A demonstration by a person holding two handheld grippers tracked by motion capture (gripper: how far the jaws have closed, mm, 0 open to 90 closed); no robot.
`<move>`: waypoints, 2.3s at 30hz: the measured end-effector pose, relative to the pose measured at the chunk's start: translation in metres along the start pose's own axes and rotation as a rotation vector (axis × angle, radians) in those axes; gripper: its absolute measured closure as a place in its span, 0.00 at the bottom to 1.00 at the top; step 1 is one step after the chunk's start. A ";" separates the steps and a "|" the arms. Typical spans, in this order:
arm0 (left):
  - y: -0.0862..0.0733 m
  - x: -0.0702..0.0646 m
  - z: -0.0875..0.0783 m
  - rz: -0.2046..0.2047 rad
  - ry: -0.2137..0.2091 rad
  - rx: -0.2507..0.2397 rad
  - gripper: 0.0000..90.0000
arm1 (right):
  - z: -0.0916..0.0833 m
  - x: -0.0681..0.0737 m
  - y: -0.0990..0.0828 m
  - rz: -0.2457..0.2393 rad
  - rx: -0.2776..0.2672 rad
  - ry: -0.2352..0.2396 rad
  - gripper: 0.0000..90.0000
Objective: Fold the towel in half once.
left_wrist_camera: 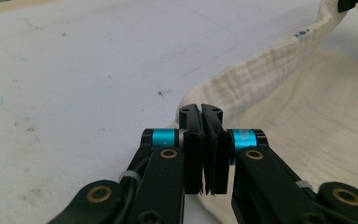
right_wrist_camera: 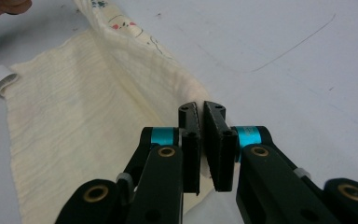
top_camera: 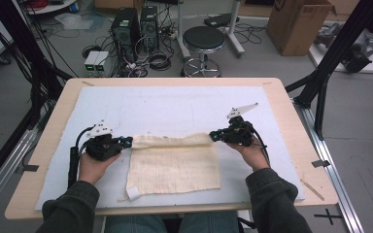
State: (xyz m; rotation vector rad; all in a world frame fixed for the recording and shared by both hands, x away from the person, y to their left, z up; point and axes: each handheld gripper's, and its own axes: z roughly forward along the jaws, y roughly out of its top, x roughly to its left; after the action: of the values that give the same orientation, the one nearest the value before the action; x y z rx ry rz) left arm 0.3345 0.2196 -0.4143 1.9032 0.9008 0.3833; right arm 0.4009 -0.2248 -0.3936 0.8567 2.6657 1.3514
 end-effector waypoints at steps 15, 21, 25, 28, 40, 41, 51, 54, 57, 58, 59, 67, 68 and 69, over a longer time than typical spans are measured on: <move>-0.003 -0.018 -0.019 0.063 -0.041 0.004 0.97 | -0.009 0.020 -0.018 -0.026 -0.006 0.016 0.94; -0.014 -0.023 -0.023 0.066 -0.059 0.018 0.97 | -0.010 0.029 -0.025 -0.038 0.005 0.033 0.94; -0.018 -0.028 -0.027 0.070 -0.074 0.026 0.97 | -0.010 0.035 -0.030 -0.050 0.015 0.042 0.94; -0.020 -0.033 -0.031 0.094 -0.098 0.028 0.97 | -0.012 0.039 -0.033 -0.058 0.012 0.048 0.94; -0.036 -0.046 -0.041 0.121 -0.125 0.038 0.96 | -0.015 0.051 -0.050 -0.056 0.021 0.062 0.94; -0.038 -0.047 -0.041 0.118 -0.128 0.033 0.96 | -0.015 0.052 -0.052 -0.059 0.019 0.064 0.94; -0.043 -0.050 -0.047 0.134 -0.126 0.030 0.96 | -0.016 0.058 -0.058 -0.056 0.027 0.073 0.94; -0.044 -0.051 -0.049 0.139 -0.131 0.030 0.96 | -0.016 0.060 -0.058 -0.061 0.025 0.072 0.94; -0.045 -0.054 -0.050 0.142 -0.142 0.034 0.96 | -0.017 0.062 -0.057 -0.071 0.034 0.073 0.94; -0.046 -0.055 -0.051 0.144 -0.147 0.033 0.95 | -0.017 0.062 -0.057 -0.071 0.033 0.074 0.93; -0.046 -0.054 -0.052 0.139 -0.157 0.029 0.93 | -0.018 0.062 -0.058 -0.067 0.035 0.075 0.92; -0.039 -0.051 -0.060 0.113 -0.186 -0.009 0.80 | -0.030 0.071 -0.058 -0.073 0.018 0.095 0.82; -0.039 -0.052 -0.057 0.110 -0.188 -0.006 0.80 | -0.030 0.072 -0.058 -0.068 0.019 0.094 0.81; -0.039 -0.052 -0.054 0.112 -0.190 0.001 0.80 | -0.030 0.072 -0.057 -0.080 0.022 0.097 0.81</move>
State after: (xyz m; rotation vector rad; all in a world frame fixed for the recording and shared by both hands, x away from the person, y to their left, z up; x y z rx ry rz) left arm 0.2497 0.2263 -0.4158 1.9588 0.6716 0.2629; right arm 0.3056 -0.2381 -0.4028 0.6953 2.7594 1.3830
